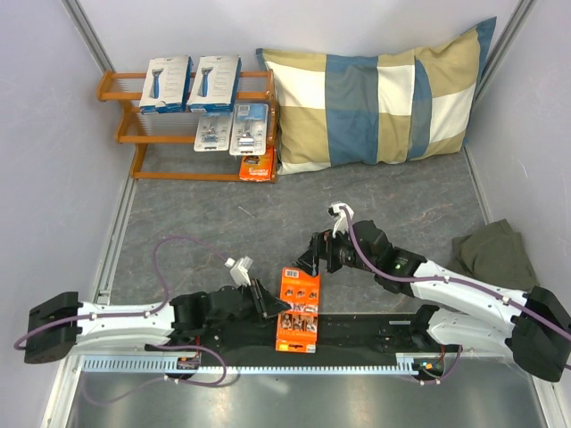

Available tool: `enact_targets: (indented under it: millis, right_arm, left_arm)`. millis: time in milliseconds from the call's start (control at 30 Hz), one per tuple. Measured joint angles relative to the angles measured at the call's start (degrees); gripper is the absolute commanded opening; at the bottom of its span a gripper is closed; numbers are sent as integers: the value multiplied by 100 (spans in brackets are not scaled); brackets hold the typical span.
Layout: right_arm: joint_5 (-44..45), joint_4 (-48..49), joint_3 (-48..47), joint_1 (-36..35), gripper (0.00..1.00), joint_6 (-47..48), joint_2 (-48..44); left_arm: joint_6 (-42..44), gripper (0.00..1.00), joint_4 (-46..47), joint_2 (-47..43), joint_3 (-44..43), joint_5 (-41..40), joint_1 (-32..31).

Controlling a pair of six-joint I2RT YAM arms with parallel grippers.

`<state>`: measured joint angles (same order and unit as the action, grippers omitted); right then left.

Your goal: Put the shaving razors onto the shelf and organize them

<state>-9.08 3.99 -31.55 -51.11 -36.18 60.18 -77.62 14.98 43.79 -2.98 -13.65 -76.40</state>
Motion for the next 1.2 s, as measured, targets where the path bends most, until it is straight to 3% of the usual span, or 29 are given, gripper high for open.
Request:
enact_targets:
  millis: [167,333,467,800,867,1000,1100,1200]
  right_arm:
    - [-37,-238,0,219,98,85,-50]
    - [-396,-267,17,702,98,188,-20]
    - [-1071,175,345,1231,98,157,94]
    - [-2828,2511,1106,1602,95,-627,1215]
    - [-3008,2918,1139,1602,86,-789,1292]
    - [-3237,3423,1139,1604,46,-970,1384]
    - [-3412,3630,1143,1624,32,-1180,1421]
    - [-3630,3807,1141,1631,26,-1403,1423]
  left_arm:
    - [433,2,-625,-439,-138,313,811]
    - [1038,2,-651,-442,-293,1375,2284]
    - [1528,2,-487,-149,-485,2269,3075]
    - [2103,2,741,815,-839,3829,3460]
    - [2118,2,898,909,-839,3978,3460]
    - [2127,2,1132,979,-839,4146,3460]
    - [2186,5,1220,973,-837,4234,3462]
    - [2341,11,1255,951,-837,4295,3460]
